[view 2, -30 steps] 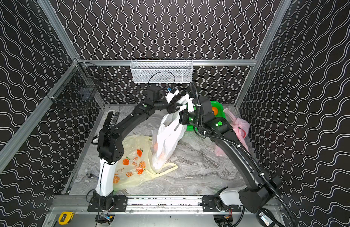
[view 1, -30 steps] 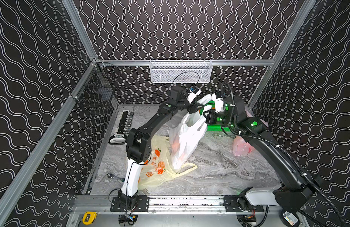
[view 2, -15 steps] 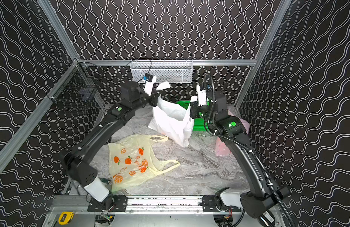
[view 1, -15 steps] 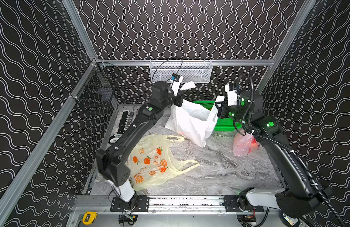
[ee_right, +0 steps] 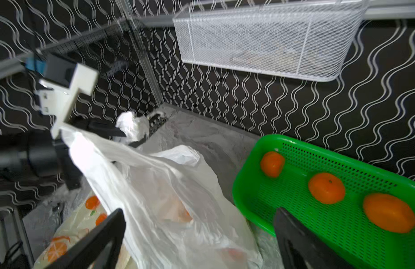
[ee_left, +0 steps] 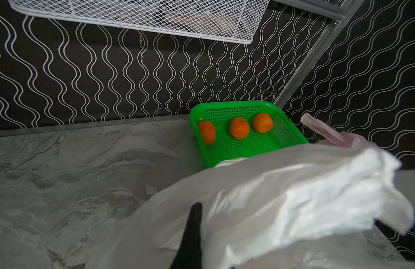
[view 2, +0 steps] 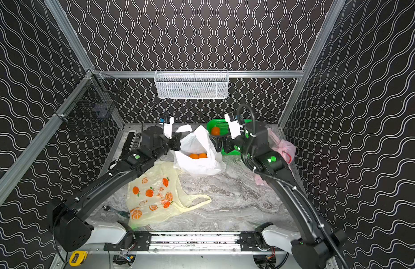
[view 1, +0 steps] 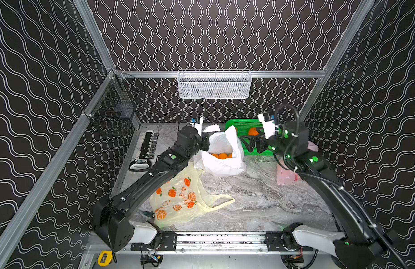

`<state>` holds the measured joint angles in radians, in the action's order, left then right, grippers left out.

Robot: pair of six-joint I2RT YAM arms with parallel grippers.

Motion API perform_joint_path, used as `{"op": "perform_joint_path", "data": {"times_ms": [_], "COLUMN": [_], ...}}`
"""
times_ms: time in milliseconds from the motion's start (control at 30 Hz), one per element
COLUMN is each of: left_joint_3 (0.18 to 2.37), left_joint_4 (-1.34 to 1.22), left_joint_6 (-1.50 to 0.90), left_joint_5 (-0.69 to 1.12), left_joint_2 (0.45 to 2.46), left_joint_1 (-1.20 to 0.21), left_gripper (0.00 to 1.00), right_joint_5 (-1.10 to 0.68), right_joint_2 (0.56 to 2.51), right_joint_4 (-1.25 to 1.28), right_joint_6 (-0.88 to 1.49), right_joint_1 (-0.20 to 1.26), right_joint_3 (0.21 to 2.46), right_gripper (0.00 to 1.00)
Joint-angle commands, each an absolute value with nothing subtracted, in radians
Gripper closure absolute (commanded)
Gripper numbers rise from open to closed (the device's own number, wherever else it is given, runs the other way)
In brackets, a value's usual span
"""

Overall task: Place the oranges into plastic bags & tie knots
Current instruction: Adjust the plastic bag at the center of the board, then tie the plastic bag at the center of the board.

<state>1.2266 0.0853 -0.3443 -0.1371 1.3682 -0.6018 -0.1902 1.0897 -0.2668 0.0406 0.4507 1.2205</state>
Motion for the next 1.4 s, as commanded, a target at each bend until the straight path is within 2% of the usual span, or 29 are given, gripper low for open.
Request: {"op": "perform_joint_path", "data": {"times_ms": [0,200,367,533,733,833,1367], "left_joint_3": [1.247,1.256,1.257,1.252,1.255,1.252,1.261], "left_joint_4": [0.053,0.057,0.047,0.029,0.042,0.043,0.06], "left_joint_6": [-0.356,-0.344,-0.378,-0.428,-0.429,-0.429,-0.415], "left_joint_5": [-0.171,-0.174,-0.074,0.042,0.079,0.082,0.097], "left_joint_2": [1.37,1.361,1.361,1.364,1.367,1.371,1.374], "left_joint_1": [-0.6,-0.599,-0.567,-0.506,-0.485,-0.483,-0.479], "left_gripper": [1.0,1.0,1.0,1.0,1.0,1.0,1.0], "right_joint_5": [-0.164,-0.306,-0.344,-0.658,-0.932,-0.929,-1.075], "right_joint_2": [1.002,0.914,0.984,1.127,1.253,1.283,1.494], "right_joint_4": [-0.041,-0.031,-0.012,-0.025,0.011,0.075,0.018], "right_joint_6": [0.11,0.036,-0.098,-0.225,-0.279,-0.28,-0.324], "right_joint_1": [0.45,0.451,0.442,0.29,0.228,0.225,0.227], "right_joint_3": [1.107,1.003,0.989,1.111,1.177,1.17,1.343], "right_gripper": [0.0,0.0,0.0,0.01,0.01,0.01,0.01]}}
